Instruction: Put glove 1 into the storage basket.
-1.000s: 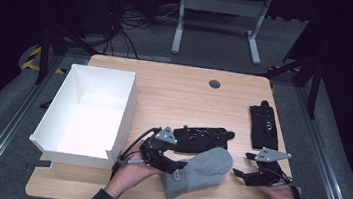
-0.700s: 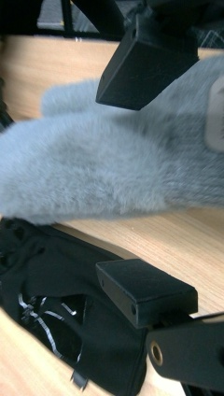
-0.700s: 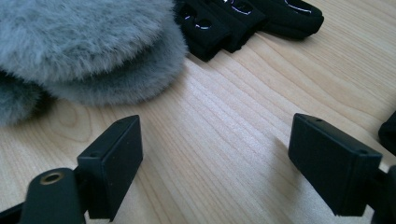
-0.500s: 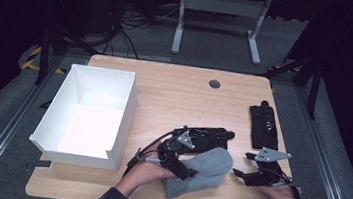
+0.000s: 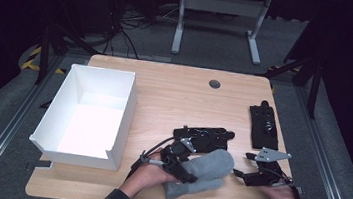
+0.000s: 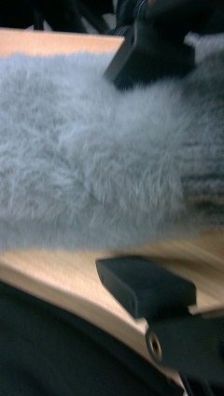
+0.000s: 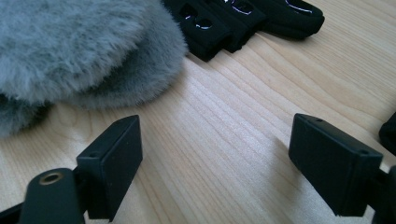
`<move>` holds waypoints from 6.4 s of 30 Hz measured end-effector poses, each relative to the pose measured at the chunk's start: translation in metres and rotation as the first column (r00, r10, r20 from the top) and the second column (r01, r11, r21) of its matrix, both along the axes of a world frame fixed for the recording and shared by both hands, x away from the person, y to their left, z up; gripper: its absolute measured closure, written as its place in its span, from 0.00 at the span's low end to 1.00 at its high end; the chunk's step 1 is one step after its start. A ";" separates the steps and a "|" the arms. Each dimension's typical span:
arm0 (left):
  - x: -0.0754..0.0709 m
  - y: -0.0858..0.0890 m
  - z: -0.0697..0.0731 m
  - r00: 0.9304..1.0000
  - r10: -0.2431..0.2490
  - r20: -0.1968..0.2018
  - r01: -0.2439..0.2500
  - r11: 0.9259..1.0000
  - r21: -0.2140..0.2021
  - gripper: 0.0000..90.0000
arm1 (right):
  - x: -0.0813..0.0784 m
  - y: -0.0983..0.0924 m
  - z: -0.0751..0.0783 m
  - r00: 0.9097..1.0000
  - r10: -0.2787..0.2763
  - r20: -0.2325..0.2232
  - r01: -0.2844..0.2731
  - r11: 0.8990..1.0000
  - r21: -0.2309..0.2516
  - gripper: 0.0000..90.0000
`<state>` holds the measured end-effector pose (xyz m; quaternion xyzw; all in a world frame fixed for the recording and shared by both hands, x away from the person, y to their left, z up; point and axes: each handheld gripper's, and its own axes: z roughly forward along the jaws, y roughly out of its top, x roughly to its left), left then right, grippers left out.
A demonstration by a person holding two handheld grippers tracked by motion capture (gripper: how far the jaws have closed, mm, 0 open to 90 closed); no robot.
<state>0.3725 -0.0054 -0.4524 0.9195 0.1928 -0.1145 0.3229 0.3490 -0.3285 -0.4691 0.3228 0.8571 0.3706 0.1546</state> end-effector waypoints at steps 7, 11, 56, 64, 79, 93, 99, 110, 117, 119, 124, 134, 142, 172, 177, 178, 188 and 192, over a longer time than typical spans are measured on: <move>0.000 -0.002 0.001 0.998 -0.038 -0.046 0.038 0.999 0.001 0.53 | 0.000 0.000 0.000 1.000 0.000 0.000 0.000 1.000 0.000 0.20; -0.001 -0.005 0.003 0.997 -0.050 -0.053 0.050 0.999 0.016 0.65 | 0.000 0.000 0.000 1.000 0.000 0.000 0.000 1.000 0.000 0.20; 0.002 0.074 0.142 0.964 0.223 0.148 -0.211 0.973 -0.090 0.79 | 0.000 0.000 0.000 1.000 -0.001 -0.001 0.001 1.000 0.000 0.20; 0.008 0.106 0.169 0.935 0.299 0.192 -0.279 0.952 -0.125 0.79 | 0.000 0.000 0.000 1.000 -0.002 0.000 0.002 1.000 0.000 0.20; 0.019 0.177 0.184 0.868 0.457 0.194 -0.431 0.888 -0.163 0.79 | 0.000 0.000 0.000 1.000 -0.003 0.000 0.003 1.000 0.000 0.20; 0.015 0.252 0.182 0.762 0.624 0.173 -0.595 0.780 -0.195 0.78 | 0.000 0.000 0.000 1.000 -0.004 0.000 0.004 1.000 0.000 0.20; 0.017 0.275 0.168 0.707 0.692 0.144 -0.666 0.721 -0.191 0.78 | 0.000 0.000 0.000 1.000 -0.003 0.000 0.003 1.000 0.000 0.20; 0.030 0.289 0.113 0.613 0.787 0.069 -0.779 0.617 -0.111 0.78 | 0.000 0.000 0.000 1.000 -0.003 0.000 0.003 1.000 0.000 0.20; 0.041 0.290 0.076 0.572 0.819 0.028 -0.818 0.573 -0.054 0.78 | 0.000 0.000 0.000 1.000 -0.003 0.000 0.003 1.000 0.000 0.20; 0.044 0.292 0.068 0.561 0.828 0.018 -0.827 0.561 -0.038 0.78 | 0.000 0.000 0.000 1.000 -0.004 0.000 0.004 1.000 0.000 0.20; 0.052 0.296 0.046 0.532 0.847 -0.008 -0.847 0.532 0.007 0.77 | 0.000 0.000 0.000 1.000 -0.004 0.000 0.004 1.000 0.000 0.20; 0.059 0.293 0.040 0.536 0.844 0.007 -0.842 0.534 0.071 0.48 | 0.000 0.000 0.000 1.000 -0.004 0.000 0.004 1.000 0.000 0.20; 0.056 0.285 0.063 0.513 0.853 0.097 -0.858 0.512 0.038 0.22 | 0.000 0.000 0.000 1.000 -0.004 0.000 0.004 1.000 0.000 0.20; 0.029 0.201 0.141 0.741 0.655 0.148 -0.629 0.754 -0.187 0.20 | 0.000 0.000 0.000 1.000 -0.004 0.000 0.004 1.000 0.000 0.20; 0.025 0.172 0.141 0.784 0.597 0.169 -0.570 0.801 -0.186 0.20 | 0.000 0.000 0.000 1.000 -0.003 0.000 0.003 1.000 0.000 0.20; 0.025 0.168 0.140 0.791 0.588 0.168 -0.561 0.807 -0.186 0.20 | 0.000 0.000 0.000 1.000 -0.003 0.000 0.003 1.000 0.000 0.20; 0.015 0.125 0.135 0.835 0.515 0.195 -0.489 0.856 -0.167 0.20 | 0.000 0.000 0.000 1.000 -0.002 0.000 0.002 1.000 0.000 0.20; 0.012 0.111 0.132 0.848 0.490 0.203 -0.466 0.871 -0.155 0.20 | 0.000 0.000 0.000 1.000 -0.002 0.000 0.002 1.000 0.000 0.20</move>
